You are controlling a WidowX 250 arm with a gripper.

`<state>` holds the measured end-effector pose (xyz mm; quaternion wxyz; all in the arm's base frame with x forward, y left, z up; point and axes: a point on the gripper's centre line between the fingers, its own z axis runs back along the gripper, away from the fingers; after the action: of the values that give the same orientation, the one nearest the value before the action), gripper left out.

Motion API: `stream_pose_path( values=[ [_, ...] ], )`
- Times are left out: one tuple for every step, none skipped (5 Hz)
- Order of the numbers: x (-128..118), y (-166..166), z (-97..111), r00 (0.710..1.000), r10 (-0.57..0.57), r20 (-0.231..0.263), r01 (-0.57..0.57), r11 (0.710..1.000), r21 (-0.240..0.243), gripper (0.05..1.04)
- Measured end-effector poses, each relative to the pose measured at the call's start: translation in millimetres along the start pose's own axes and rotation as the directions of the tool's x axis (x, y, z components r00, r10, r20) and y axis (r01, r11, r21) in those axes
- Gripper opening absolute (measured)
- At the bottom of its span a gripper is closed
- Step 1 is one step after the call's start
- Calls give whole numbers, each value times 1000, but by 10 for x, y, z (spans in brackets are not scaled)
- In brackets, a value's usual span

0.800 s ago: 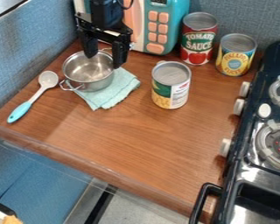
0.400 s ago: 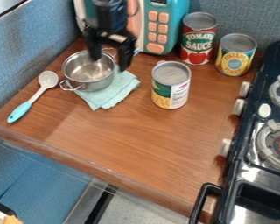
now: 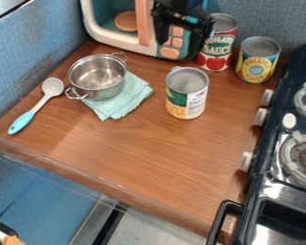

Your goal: Move the can in the lower part of the table.

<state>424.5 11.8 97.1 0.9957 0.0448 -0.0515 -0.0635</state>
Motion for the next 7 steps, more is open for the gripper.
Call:
stream_pose_path(
  values=[
    [179,-85,-152,1000,21,-17,-21,1000,-20,1000],
    [224,-169,-348,998,41,-41,-42,998,-45,1000],
    [233,-235,-543,996,64,-55,-67,996,-63,1000],
    [197,-355,-687,996,57,-75,-61,997,-52,1000],
    [8,-491,-865,990,16,-138,-25,998,-61,1000],
    [-218,-537,-827,989,-6,-151,-5,997,-72,999],
    [-463,-582,-618,991,-33,-126,24,997,-71,999]
  ],
)
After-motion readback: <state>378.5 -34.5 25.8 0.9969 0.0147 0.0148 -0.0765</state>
